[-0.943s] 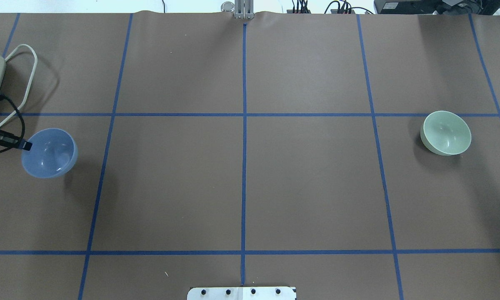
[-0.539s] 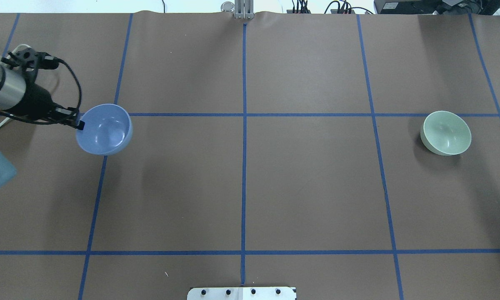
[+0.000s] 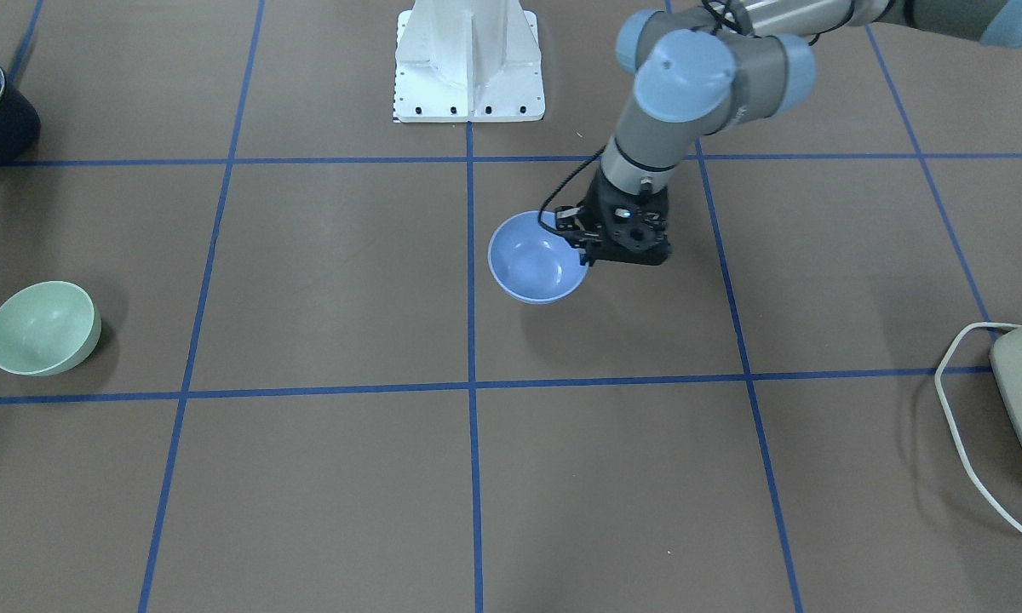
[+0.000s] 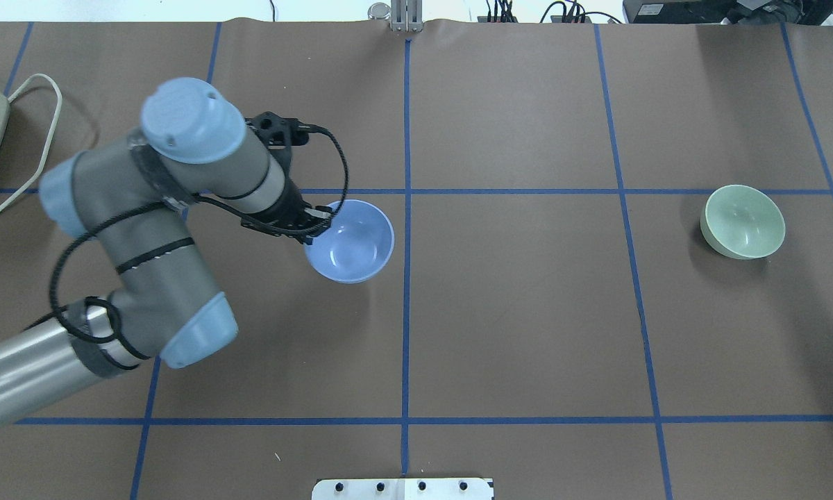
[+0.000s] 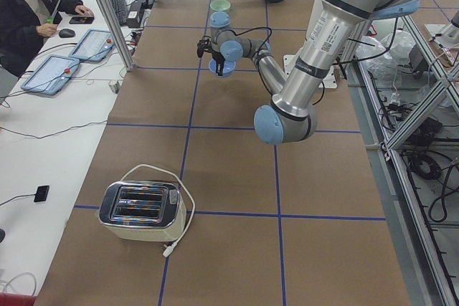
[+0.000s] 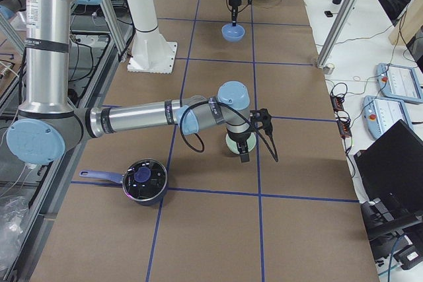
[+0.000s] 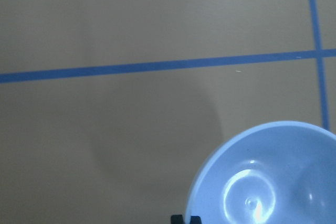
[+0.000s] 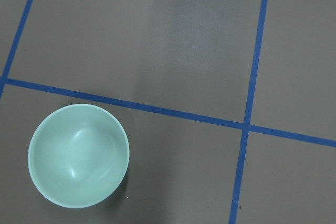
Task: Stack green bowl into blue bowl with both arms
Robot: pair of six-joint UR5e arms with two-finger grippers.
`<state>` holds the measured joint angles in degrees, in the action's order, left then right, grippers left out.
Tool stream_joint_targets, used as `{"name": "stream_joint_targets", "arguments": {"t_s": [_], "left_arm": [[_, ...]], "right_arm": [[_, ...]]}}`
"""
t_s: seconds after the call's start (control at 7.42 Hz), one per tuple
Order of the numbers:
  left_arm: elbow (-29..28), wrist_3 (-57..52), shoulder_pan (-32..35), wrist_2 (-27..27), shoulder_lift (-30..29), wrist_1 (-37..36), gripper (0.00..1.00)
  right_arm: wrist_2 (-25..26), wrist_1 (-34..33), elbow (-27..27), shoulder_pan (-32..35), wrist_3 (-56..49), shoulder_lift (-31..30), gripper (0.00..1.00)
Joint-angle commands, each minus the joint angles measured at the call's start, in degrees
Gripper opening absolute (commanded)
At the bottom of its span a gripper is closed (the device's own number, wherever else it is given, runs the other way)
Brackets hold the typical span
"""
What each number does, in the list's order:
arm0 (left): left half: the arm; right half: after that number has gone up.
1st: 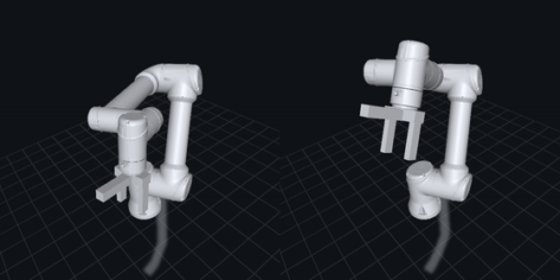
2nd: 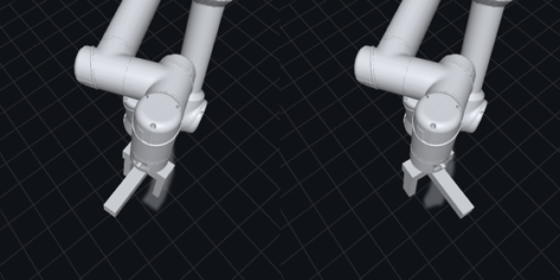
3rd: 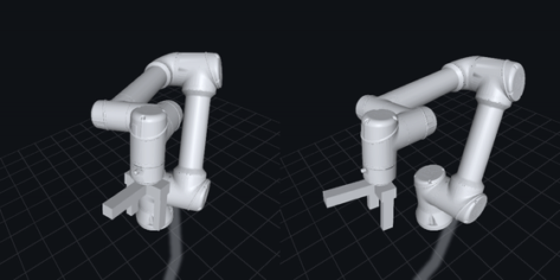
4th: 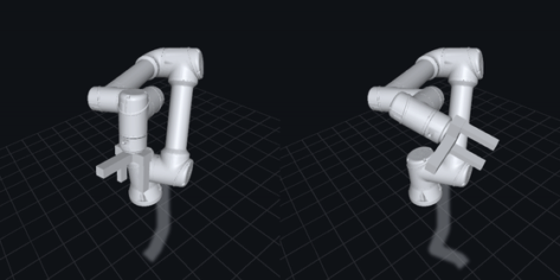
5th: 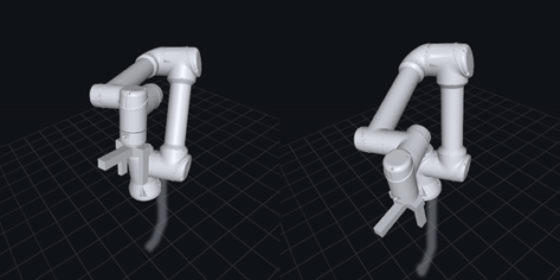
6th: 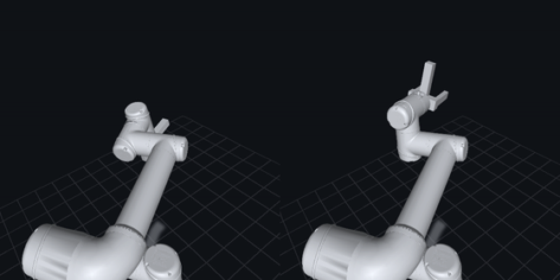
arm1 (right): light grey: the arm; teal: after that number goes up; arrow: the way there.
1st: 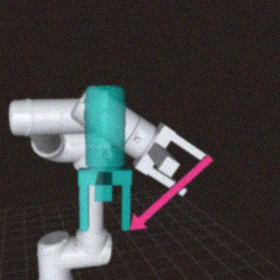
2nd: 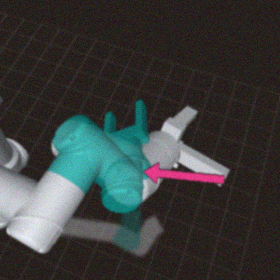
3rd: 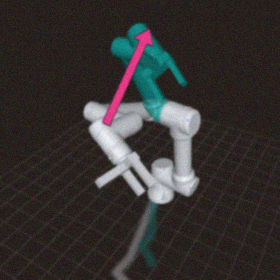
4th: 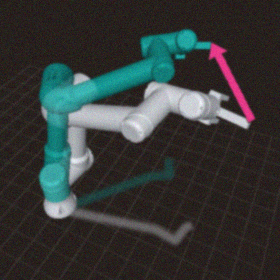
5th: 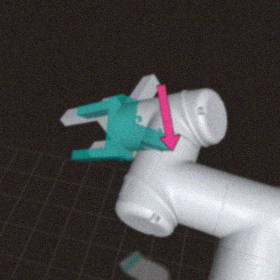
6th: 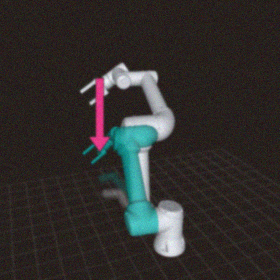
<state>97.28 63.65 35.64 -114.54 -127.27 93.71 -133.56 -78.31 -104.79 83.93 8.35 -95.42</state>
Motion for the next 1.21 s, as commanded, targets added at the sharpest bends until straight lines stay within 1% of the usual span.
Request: {"name": "stream_joint_targets", "arguments": {"t_s": [0.0,0.13,0.54,0.67,0.81,0.94,1.08], "left_arm": [[-7.61,2.71,-3.11,2.56,-7.02,-0.37,0.00],[-7.72,2.62,-3.73,3.69,-7.03,-0.19,0.00],[-10.70,2.62,-4.26,4.06,-7.56,3.05,0.00],[-11.49,2.62,-5.13,5.45,-7.56,4.63,0.00],[-11.67,2.62,-5.31,5.72,-7.56,4.99,0.00],[-11.59,2.45,-5.23,5.73,-7.56,4.99,0.29],[-11.50,2.10,-5.23,5.81,-7.38,4.99,0.98]], "right_arm": [[0.05,0.00,0.02,0.00,0.09,0.06,1.00],[-0.03,0.00,0.02,0.00,0.09,0.06,1.00],[0.31,0.00,0.20,0.00,0.09,0.06,1.00],[0.32,0.00,0.20,0.00,0.09,0.06,1.00],[0.32,0.00,0.20,0.00,0.09,0.14,1.00],[0.32,0.00,0.20,0.00,0.09,0.14,1.00],[0.32,0.00,0.20,0.00,0.09,0.23,1.00]]}}
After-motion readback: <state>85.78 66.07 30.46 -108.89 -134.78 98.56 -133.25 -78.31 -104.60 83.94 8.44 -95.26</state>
